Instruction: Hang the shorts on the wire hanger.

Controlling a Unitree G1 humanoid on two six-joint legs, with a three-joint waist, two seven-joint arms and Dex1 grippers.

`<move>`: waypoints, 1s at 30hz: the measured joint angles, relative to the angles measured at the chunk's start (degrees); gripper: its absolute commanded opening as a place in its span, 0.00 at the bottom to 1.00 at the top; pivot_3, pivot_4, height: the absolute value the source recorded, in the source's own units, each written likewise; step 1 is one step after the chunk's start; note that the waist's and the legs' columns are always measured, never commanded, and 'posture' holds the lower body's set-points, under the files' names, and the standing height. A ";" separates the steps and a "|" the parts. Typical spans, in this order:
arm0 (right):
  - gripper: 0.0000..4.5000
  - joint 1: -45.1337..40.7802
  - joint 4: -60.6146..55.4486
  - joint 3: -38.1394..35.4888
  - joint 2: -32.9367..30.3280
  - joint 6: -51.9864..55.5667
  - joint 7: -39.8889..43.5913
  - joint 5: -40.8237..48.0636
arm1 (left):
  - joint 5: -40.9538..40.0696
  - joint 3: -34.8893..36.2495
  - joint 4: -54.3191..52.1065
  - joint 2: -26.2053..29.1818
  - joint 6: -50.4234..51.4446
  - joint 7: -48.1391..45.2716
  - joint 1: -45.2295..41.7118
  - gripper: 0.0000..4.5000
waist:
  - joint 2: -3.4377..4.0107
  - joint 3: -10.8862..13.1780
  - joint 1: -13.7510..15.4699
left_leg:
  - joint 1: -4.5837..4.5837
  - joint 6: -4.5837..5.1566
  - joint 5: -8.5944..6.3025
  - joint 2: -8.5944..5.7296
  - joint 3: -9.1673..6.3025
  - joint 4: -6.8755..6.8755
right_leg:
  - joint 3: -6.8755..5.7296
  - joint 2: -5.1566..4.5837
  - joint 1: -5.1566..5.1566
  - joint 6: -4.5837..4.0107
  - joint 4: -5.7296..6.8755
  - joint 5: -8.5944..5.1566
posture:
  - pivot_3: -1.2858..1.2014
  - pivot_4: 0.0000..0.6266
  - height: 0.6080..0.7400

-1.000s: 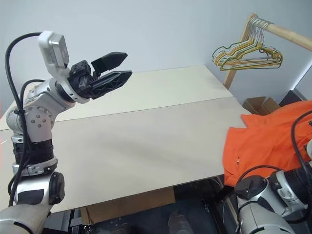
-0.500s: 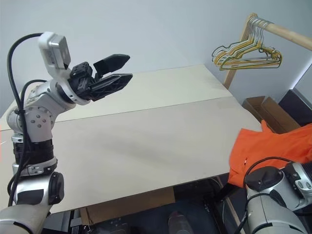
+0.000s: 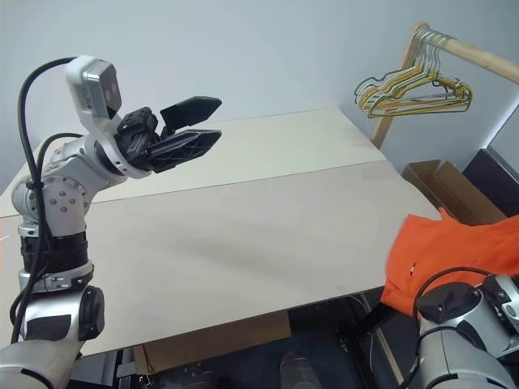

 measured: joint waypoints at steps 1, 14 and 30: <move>0.41 0.41 -0.48 0.71 0.51 0.00 0.04 -0.09 | -0.01 0.00 -0.01 0.00 0.00 0.04 0.00 1.00 | 0.01 0.00 -0.10 | 0.01 0.00 0.00 0.00 0.00 -0.01 | 0.01 0.00 0.00 0.02 0.00 -0.01 | 0.43 0.05 1.00; 1.00 4.60 -11.88 18.25 0.47 -4.75 -5.26 -4.10 | -0.01 -0.14 -0.10 0.06 0.00 0.07 0.02 1.00 | 0.17 0.01 -0.45 | 0.02 0.00 0.00 0.00 0.01 -0.15 | 0.04 0.00 -0.05 0.09 -0.03 -0.06 | 0.43 0.04 1.00; 1.00 18.81 -19.32 45.73 3.21 -52.00 -0.21 0.24 | 4.06 -0.18 -4.17 2.61 -2.87 3.66 6.07 1.00 | 0.07 0.07 -1.11 | 0.66 -0.01 0.00 0.05 0.02 -0.58 | 0.15 0.08 0.51 0.16 -0.31 -0.10 | 0.45 0.04 1.00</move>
